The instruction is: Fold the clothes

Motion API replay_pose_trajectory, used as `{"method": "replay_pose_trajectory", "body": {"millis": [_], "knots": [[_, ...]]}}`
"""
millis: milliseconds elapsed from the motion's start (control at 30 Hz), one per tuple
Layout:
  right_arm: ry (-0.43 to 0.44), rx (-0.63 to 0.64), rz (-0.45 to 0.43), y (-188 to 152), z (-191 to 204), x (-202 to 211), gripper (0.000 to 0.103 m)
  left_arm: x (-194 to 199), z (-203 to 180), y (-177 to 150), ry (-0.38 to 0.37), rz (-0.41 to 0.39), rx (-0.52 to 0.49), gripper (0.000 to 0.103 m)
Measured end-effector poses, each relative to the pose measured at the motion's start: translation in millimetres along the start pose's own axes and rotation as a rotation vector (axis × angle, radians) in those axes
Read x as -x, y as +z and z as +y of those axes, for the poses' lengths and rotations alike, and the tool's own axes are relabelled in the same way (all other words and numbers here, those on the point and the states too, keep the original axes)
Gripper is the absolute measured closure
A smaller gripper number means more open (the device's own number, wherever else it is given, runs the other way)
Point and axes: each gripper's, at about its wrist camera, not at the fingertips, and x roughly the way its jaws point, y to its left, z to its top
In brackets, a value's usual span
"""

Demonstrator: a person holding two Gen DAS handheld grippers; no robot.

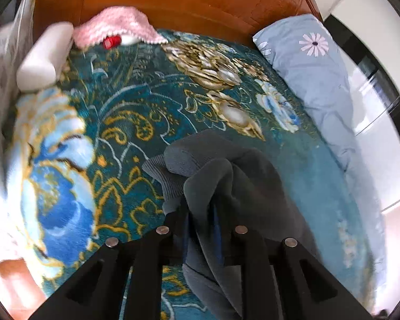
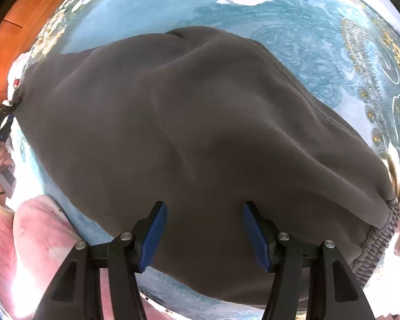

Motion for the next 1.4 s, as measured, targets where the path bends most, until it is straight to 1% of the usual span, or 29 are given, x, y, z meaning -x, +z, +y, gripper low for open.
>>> {"method": "replay_pose_trajectory", "body": {"millis": [33, 67, 100, 133, 167, 200, 367, 500, 533, 567, 600, 633, 667, 700, 767, 833, 933, 1067, 1133, 1200, 1267, 1333, 1400], "knots": [[0.002, -0.001, 0.000, -1, -2, 0, 0.040, 1, -4, -1, 0.030, -0.006, -0.026, 0.081], [0.005, -0.002, 0.000, -1, -3, -1, 0.040, 1, -7, -2, 0.058, -0.008, -0.050, 0.078], [0.009, -0.005, 0.000, -2, -4, -1, 0.040, 1, -7, -1, 0.075, -0.006, -0.052, 0.074], [0.011, -0.005, 0.000, -2, -6, -1, 0.040, 0, -1, -1, 0.074, -0.001, -0.020, 0.070], [0.013, -0.005, 0.000, -3, -8, -1, 0.040, -1, 7, -1, 0.064, 0.005, 0.024, 0.061], [0.015, -0.005, 0.000, -3, -10, -1, 0.040, -2, 14, 0, 0.054, 0.011, 0.068, 0.056], [0.023, -0.009, 0.003, -5, -17, -4, 0.040, -18, 46, -3, -0.060, 0.077, 0.241, 0.051], [0.030, -0.014, 0.003, -6, -24, -4, 0.040, -32, 66, -3, -0.201, 0.123, 0.412, 0.051], [0.032, -0.015, 0.003, -6, -25, -4, 0.040, -35, 70, -3, -0.235, 0.135, 0.454, 0.052], [0.034, -0.017, 0.002, -7, -27, -3, 0.040, -37, 72, -3, -0.260, 0.144, 0.485, 0.056], [0.036, -0.019, 0.000, -7, -26, -4, 0.040, -40, 72, -4, -0.284, 0.154, 0.509, 0.072], [0.040, -0.022, -0.002, -7, -26, -3, 0.040, -41, 71, -5, -0.298, 0.161, 0.532, 0.077], [0.049, -0.025, -0.005, -8, -28, -3, 0.040, -42, 69, -6, -0.304, 0.165, 0.555, 0.078], [0.058, -0.028, -0.008, -9, -30, -2, 0.040, -40, 67, -6, -0.306, 0.161, 0.570, 0.082], [0.077, -0.033, -0.018, -11, -36, 0, 0.040, -32, 62, -5, -0.305, 0.146, 0.590, 0.087], [0.097, -0.039, -0.030, -13, -43, 3, 0.040, -16, 46, 1, -0.292, 0.109, 0.525, 0.088], [0.127, -0.058, -0.050, -18, -50, 5, 0.040, 18, 5, 15, -0.300, 0.040, 0.368, 0.089], [0.179, -0.095, -0.080, -23, -66, 9, 0.040, 72, -67, 26, -0.354, -0.053, 0.105, 0.090], [0.194, -0.104, -0.110, -24, -76, 14, 0.040, 102, -111, 23, -0.397, -0.093, -0.054, 0.090], [0.209, -0.117, -0.133, -26, -82, 18, 0.040, 125, -150, 8, -0.435, -0.114, -0.201, 0.090], [0.223, -0.134, -0.148, -26, -99, 20, 0.040, 138, -180, -14, -0.457, -0.113, -0.307, 0.089], [0.237, -0.150, -0.162, -27, -116, 22, 0.040, 140, -207, -47, -0.434, -0.084, -0.415, 0.089], [0.251, -0.167, -0.176, -27, -133, 24, 0.040, 134, -228, -83, -0.401, -0.035, -0.493, 0.089]]}}
